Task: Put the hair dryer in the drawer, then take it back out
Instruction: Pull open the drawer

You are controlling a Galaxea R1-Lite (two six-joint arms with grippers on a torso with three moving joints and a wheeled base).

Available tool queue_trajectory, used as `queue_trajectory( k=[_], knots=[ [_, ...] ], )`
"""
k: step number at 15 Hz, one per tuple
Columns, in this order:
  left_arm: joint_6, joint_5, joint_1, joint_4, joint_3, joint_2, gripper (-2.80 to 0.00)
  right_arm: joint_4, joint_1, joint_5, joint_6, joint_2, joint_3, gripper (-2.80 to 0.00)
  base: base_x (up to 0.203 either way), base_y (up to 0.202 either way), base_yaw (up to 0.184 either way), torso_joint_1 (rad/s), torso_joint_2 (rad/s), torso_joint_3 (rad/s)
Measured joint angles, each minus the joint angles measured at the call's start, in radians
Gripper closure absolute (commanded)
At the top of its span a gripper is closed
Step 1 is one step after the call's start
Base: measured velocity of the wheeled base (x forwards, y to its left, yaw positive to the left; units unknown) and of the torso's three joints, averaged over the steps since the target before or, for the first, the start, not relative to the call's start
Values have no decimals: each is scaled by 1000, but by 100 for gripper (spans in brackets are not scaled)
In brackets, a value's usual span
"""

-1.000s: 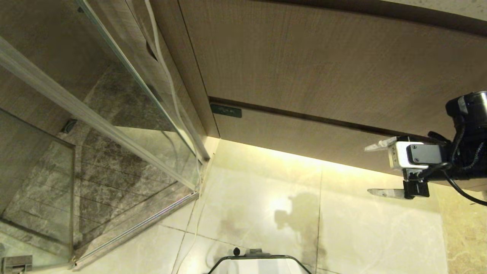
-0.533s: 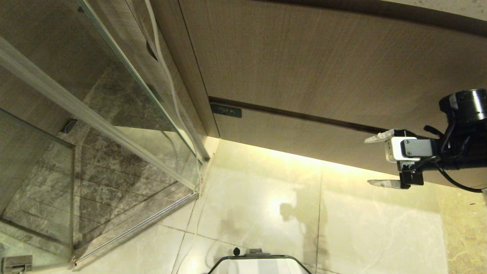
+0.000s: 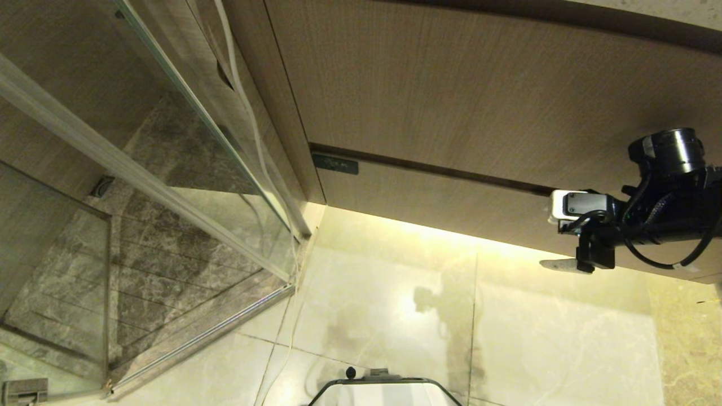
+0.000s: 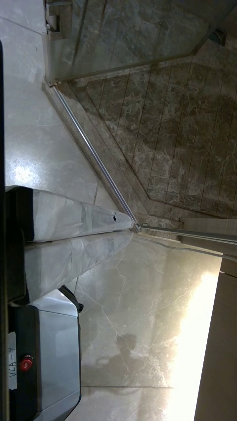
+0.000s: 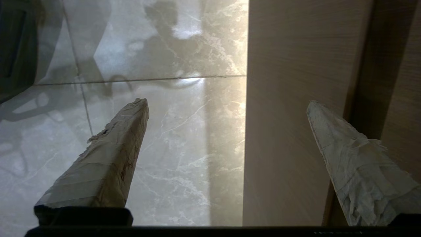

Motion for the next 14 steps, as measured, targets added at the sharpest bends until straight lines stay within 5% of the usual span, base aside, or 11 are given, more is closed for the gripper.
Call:
queue_trajectory(
  k=[14],
  knots=[
    [0, 0, 0, 0, 0, 0, 0, -268, 17, 11, 109, 89, 4, -280, 0, 0, 0, 0, 0, 0]
  ],
)
